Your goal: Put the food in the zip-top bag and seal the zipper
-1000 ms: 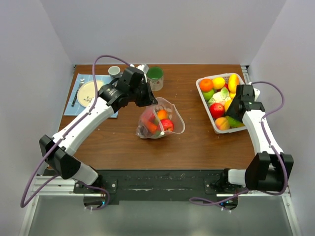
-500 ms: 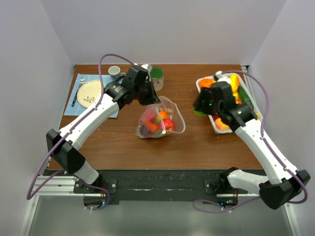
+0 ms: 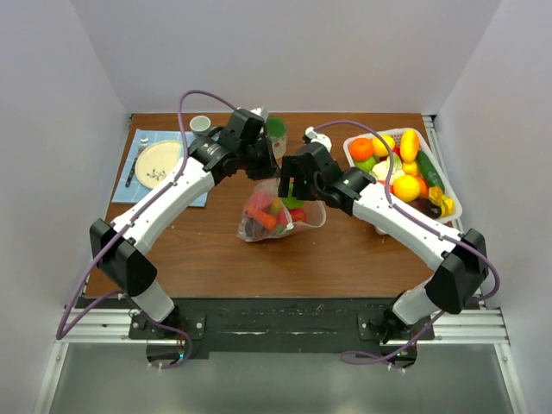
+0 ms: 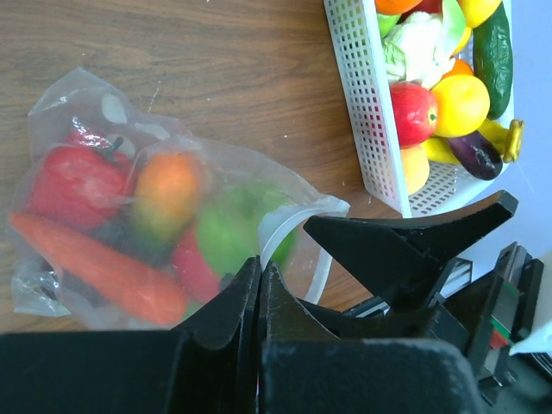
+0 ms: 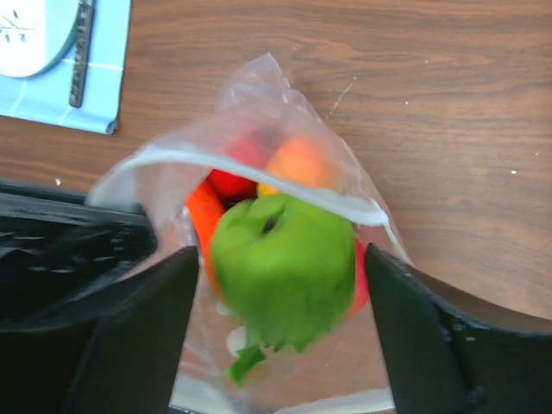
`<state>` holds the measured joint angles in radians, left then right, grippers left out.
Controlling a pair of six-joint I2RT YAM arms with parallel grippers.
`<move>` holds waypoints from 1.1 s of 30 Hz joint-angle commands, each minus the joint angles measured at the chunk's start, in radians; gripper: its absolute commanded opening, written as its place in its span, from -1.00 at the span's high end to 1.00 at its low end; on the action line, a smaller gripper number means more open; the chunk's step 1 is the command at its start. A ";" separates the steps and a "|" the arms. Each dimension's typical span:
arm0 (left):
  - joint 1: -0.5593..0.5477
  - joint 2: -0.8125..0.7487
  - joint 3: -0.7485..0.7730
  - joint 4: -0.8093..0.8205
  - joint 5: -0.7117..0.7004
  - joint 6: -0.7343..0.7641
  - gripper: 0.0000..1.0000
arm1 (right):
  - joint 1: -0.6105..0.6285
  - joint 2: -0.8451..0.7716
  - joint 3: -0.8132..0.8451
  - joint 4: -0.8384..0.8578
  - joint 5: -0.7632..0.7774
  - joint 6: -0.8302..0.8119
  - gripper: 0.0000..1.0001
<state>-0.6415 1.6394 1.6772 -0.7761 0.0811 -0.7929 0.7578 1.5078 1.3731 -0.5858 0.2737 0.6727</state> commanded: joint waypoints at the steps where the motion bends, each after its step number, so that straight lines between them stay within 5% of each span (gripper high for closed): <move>1: 0.006 -0.043 0.050 0.018 0.020 -0.020 1.00 | 0.002 -0.031 0.067 0.058 0.038 0.001 -0.73; 8: 0.009 -0.043 0.049 0.021 0.020 -0.023 1.00 | -0.021 -0.110 0.122 -0.090 0.189 -0.062 -0.89; 13: 0.016 -0.041 0.049 0.029 0.031 -0.023 1.00 | -0.264 -0.190 0.077 -0.153 0.137 -0.143 -0.89; 18: 0.019 -0.033 0.056 0.035 0.045 -0.019 1.00 | -0.400 -0.159 0.044 -0.236 0.301 -0.205 -0.88; 33: 0.019 -0.047 0.033 0.040 0.059 -0.008 1.00 | -0.810 -0.129 -0.232 0.052 0.059 -0.151 -0.97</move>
<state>-0.6285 1.6360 1.6814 -0.7788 0.1127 -0.8009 -0.0086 1.3830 1.1740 -0.6662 0.4137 0.4751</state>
